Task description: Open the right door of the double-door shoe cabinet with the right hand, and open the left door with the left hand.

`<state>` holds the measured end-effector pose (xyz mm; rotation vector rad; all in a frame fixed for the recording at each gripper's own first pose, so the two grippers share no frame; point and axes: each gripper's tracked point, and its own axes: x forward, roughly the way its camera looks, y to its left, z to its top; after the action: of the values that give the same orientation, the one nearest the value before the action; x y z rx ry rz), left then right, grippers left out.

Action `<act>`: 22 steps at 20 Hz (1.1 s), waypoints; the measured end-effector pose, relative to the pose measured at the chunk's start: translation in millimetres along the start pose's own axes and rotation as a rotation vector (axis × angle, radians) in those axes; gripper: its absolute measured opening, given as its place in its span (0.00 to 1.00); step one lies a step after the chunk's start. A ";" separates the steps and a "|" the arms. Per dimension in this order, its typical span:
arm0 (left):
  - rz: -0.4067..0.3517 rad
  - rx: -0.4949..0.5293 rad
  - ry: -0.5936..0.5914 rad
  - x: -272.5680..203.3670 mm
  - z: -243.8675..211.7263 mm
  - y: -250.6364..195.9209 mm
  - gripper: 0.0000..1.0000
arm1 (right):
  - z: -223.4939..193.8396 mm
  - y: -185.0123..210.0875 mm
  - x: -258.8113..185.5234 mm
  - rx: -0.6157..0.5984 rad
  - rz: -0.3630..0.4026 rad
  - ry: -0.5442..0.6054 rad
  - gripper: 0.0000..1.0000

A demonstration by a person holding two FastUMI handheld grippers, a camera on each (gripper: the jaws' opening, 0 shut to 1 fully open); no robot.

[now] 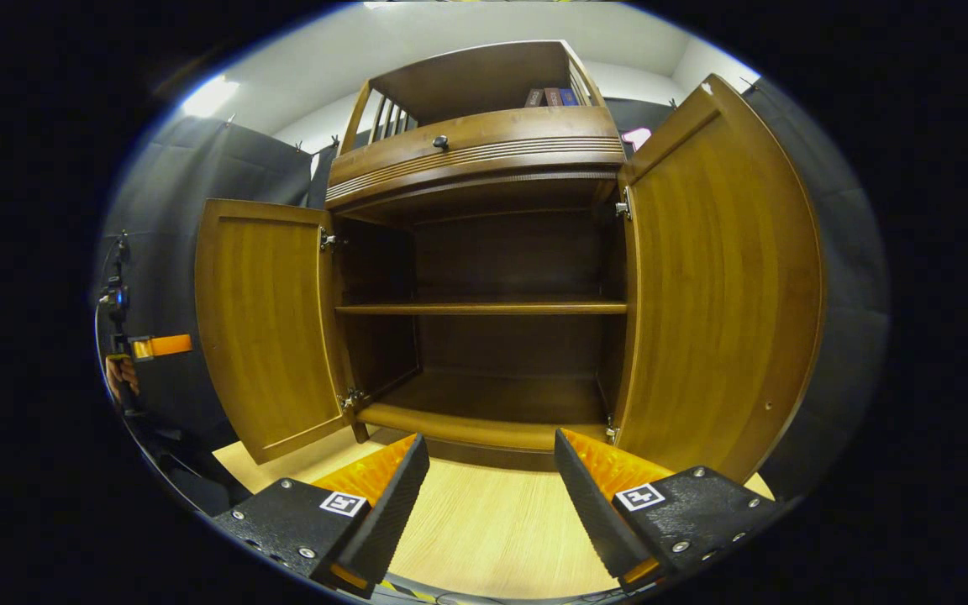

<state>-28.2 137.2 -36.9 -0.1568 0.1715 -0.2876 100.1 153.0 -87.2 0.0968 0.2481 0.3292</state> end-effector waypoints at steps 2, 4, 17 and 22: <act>0.003 0.004 -0.009 1.5 3.6 -22.9 0.11 | 12.0 6.3 6.3 0.013 0.020 -0.034 0.92; 0.064 0.027 -0.035 12.4 8.5 -40.4 0.11 | 22.7 4.6 7.0 -0.004 0.022 -0.067 0.92; 0.210 0.141 -0.084 78.4 -35.6 -140.4 0.27 | 13.3 -49.4 -22.7 -0.028 -0.105 -0.084 0.99; 0.204 0.132 -0.090 83.7 -36.7 -145.2 0.60 | 18.5 -65.6 -25.4 -0.010 -0.138 -0.094 0.98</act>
<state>5.1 -29.7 -59.0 -0.0208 0.0781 -0.0874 101.8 81.8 -72.4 0.0850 0.1588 0.1882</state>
